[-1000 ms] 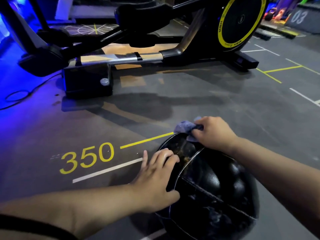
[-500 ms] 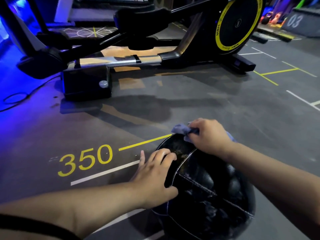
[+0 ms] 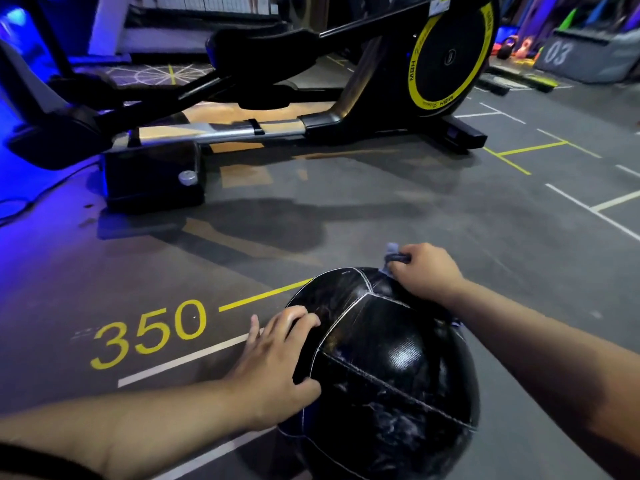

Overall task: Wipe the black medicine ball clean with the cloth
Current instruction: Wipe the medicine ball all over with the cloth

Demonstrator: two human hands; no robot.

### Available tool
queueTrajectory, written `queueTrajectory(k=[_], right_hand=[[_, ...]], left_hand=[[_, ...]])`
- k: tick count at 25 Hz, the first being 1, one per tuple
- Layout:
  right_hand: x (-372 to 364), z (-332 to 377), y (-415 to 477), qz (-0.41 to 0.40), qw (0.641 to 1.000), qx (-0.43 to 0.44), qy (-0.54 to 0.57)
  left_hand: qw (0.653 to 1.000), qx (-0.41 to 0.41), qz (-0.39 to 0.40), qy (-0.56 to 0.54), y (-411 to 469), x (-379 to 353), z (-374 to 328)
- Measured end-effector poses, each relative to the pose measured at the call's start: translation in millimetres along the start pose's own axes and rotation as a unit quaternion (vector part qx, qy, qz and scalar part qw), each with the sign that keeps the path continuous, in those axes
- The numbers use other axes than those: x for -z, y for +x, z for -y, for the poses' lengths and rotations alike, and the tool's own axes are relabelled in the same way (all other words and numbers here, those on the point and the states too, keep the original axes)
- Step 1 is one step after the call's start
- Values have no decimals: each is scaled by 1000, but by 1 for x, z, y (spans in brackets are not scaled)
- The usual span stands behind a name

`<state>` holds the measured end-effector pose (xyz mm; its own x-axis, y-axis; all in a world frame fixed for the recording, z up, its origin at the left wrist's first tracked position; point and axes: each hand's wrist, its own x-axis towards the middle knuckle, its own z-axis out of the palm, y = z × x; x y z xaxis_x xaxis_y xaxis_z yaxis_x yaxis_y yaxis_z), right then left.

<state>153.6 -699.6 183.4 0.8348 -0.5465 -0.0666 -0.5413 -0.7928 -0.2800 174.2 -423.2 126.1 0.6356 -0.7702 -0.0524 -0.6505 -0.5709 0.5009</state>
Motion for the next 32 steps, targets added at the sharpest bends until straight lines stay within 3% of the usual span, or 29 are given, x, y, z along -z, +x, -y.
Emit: queueTrajectory(k=[1, 3, 5, 6, 9, 12, 14, 15, 18, 21, 23, 26, 29, 32], right_hand=[[-3, 7, -1, -10, 999, 29, -10], [-13, 38, -17, -21, 985, 171, -31], [-22, 74, -35, 30, 944, 326, -39], [-26, 85, -41, 67, 928, 364, -50], [-26, 76, -19, 85, 936, 341, -39], [-9, 35, 11, 101, 982, 156, -14], [-2, 14, 12, 107, 991, 85, -2], [-3, 12, 3, 88, 991, 103, 11], [-14, 30, -42, 34, 952, 299, 47], [-29, 41, -76, 26, 900, 433, -53], [-27, 39, -71, -15, 907, 419, -23], [-16, 37, -56, -12, 937, 346, 53], [-26, 40, -50, 20, 916, 400, -24], [-23, 40, -55, 43, 914, 396, -79]], left_hand=[[1000, 1, 4, 0, 0, 0, 1], [1000, 3, 18, 11, 0, 0, 2], [999, 1, 24, 38, 0, 0, 3], [999, 2, 21, 48, 0, 0, 4], [999, 3, 18, 33, 2, 3, 3], [1000, -6, 25, 15, 3, 5, 1], [999, -9, 32, 20, 3, 3, 2], [999, -10, 30, 22, 3, 2, 4], [999, -4, 26, 43, 2, 2, 12], [993, -1, 53, 103, 1, 2, 18], [993, 6, 63, 103, 4, 3, 15], [996, 18, 60, 65, 11, 5, 4], [996, 17, 61, 68, 11, 5, 2], [998, 13, 44, 54, 8, 5, 7]])
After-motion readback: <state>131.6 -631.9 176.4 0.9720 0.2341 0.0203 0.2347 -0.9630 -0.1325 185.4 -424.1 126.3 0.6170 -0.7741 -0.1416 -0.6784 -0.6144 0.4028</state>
